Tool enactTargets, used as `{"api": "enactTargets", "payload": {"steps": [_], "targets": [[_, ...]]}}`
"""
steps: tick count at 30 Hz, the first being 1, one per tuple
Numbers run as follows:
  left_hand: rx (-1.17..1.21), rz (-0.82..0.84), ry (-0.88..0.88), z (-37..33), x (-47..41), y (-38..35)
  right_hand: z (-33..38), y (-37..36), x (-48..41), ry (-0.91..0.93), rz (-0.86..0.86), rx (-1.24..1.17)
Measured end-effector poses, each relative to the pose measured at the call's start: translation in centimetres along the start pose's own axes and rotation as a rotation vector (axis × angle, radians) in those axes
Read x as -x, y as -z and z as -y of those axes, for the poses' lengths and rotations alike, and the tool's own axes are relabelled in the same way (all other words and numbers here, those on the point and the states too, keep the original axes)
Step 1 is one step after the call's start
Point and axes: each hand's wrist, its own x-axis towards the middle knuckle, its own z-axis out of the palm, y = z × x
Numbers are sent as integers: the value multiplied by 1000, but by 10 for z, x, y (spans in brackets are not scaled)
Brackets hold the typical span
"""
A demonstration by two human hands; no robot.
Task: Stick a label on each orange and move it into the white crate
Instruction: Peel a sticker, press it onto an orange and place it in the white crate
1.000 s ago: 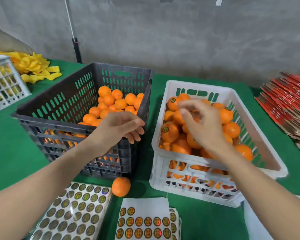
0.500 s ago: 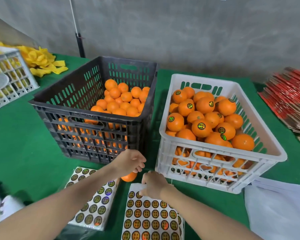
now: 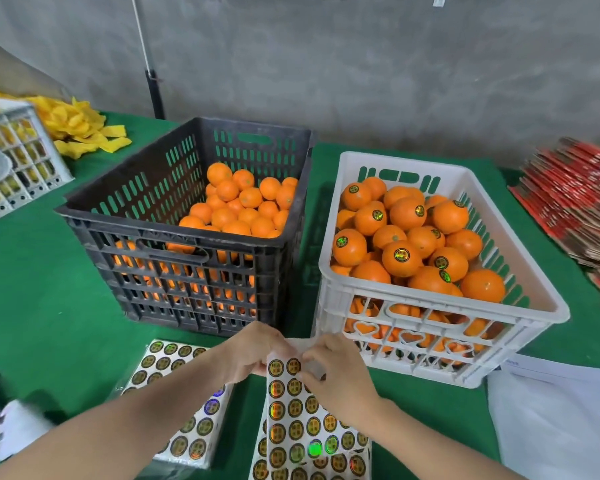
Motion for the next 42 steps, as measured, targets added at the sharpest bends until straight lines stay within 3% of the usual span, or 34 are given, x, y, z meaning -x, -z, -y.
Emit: {"api": "enactTargets", "payload": {"steps": [4, 11, 15, 20, 24, 31, 37, 42], "targets": [[54, -28, 19, 3, 0, -6, 9, -9, 4, -83, -43, -97], [-242, -80, -33, 3, -6, -16, 15, -16, 8, -148, -61, -155], [-156, -133, -7, 6, -8, -16, 18, -18, 7, -214, -70, -149], [-221, -100, 42, 12, -16, -15, 14, -23, 15, -131, -55, -70], [-489, -59, 67, 12, -15, -23, 14, -23, 18, -104, -97, -99], [-338, -60, 2, 11, -15, -18, 11, -24, 20, -201, -90, -162], [-474, -92, -33, 15, -24, -16, 16, -25, 26, -16, -168, -214], [-496, -70, -85, 24, -24, -11, 14, -22, 27, -84, -144, -348]]}}
